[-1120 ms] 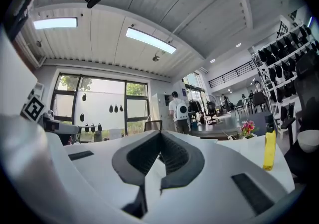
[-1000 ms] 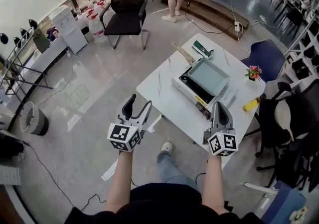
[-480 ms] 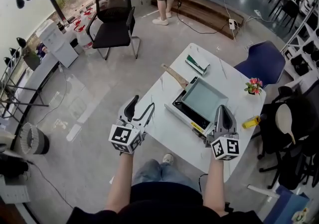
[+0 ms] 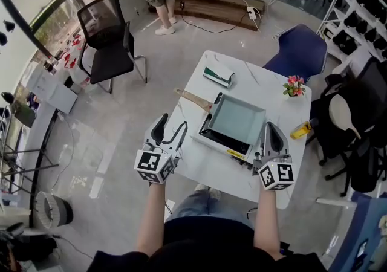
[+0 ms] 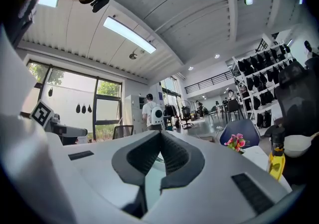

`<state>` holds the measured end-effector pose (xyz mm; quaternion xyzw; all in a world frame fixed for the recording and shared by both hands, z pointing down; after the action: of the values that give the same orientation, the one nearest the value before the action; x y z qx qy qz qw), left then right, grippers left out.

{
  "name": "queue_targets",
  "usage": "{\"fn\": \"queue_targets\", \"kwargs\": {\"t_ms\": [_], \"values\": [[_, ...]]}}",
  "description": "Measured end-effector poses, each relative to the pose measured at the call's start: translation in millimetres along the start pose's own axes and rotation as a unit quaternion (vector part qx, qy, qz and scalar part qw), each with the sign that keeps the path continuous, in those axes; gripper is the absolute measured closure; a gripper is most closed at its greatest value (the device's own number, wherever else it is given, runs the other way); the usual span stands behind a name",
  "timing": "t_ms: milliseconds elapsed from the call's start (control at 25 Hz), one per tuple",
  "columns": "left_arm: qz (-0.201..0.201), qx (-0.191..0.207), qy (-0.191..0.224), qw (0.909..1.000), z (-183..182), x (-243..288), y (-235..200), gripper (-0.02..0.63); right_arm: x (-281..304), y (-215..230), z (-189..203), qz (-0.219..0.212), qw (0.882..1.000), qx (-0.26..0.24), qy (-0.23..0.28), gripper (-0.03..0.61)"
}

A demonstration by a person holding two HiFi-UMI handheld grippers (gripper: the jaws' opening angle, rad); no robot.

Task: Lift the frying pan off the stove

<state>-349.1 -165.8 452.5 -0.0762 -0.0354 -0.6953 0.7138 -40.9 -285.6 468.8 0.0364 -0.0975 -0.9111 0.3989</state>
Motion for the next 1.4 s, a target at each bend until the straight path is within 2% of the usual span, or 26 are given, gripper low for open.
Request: {"fn": "queue_targets", "kwargs": {"t_ms": [240, 400, 520, 600, 720, 800, 880, 1040, 1120, 1280, 1360, 1400], "values": [[0.038, 0.022, -0.006, 0.999, -11.8, 29.6, -7.7, 0.342, -5.3, -2.2, -3.4, 0.03, 1.0, -0.003, 0.003, 0.577], [0.081, 0.078, -0.031, 0.9932, -22.7, 52.7, -14.4, 0.342, -10.7, -3.5, -0.2, 0.043, 0.999, -0.002, 0.0, 0.577], [0.113, 0.132, -0.051, 0.9835, -35.0, 72.9, -22.5, 0.342, -14.0, -2.1, 1.5, 0.052, 0.999, -0.005, -0.004, 0.577], [0.137, 0.166, -0.072, 0.974, -40.6, 88.7, -27.2, 0.342, -15.7, -0.8, 1.8, 0.058, 0.998, -0.01, -0.007, 0.577], [0.183, 0.228, -0.111, 0.9498, -42.3, 113.5, -30.4, 0.342, -16.8, 0.2, 2.3, 0.063, 0.998, -0.016, -0.012, 0.577], [0.219, 0.28, -0.139, 0.9244, -40.5, 128.5, -28.5, 0.342, -16.8, 0.8, 2.7, 0.068, 0.997, -0.019, -0.014, 0.577], [0.26, 0.327, -0.165, 0.8933, -36.8, 142.5, -24.1, 0.342, -15.4, 2.7, 3.4, 0.072, 0.997, -0.021, -0.017, 0.577], [0.34, 0.38, -0.224, 0.8305, -17.3, 163.8, -12.2, 0.341, -14.9, 9.9, 7.2, 0.081, 0.996, -0.02, -0.024, 0.577], [0.372, 0.418, -0.255, 0.7887, -2.4, 170.4, -5.0, 0.337, -15.4, 12.7, 8.6, 0.084, 0.996, -0.02, -0.028, 0.577], [0.406, 0.509, -0.32, 0.6888, 29.6, 180.0, 1.8, 0.338, -14.7, 14.9, 12.5, 0.086, 0.995, -0.017, -0.036, 0.577], [0.416, 0.536, -0.349, 0.6462, 45.9, 183.7, 4.0, 0.337, -14.4, 15.8, 15.4, 0.086, 0.995, -0.016, -0.04, 0.577], [0.42, 0.546, -0.361, 0.6285, 53.7, 185.5, 4.9, 0.337, -14.3, 16.1, 16.7, 0.087, 0.995, -0.015, -0.041, 0.577]]}}
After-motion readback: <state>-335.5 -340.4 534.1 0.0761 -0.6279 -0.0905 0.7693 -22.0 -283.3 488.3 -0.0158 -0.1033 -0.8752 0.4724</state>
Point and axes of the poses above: the fingertips, and each gripper's own axes: x forward along the fingers, y to its right, z out of its underside, the point moved 6 cm from there along -x, backward along the fingers, and after that the axes turned 1 degree about -z, right-handed, at the moved point
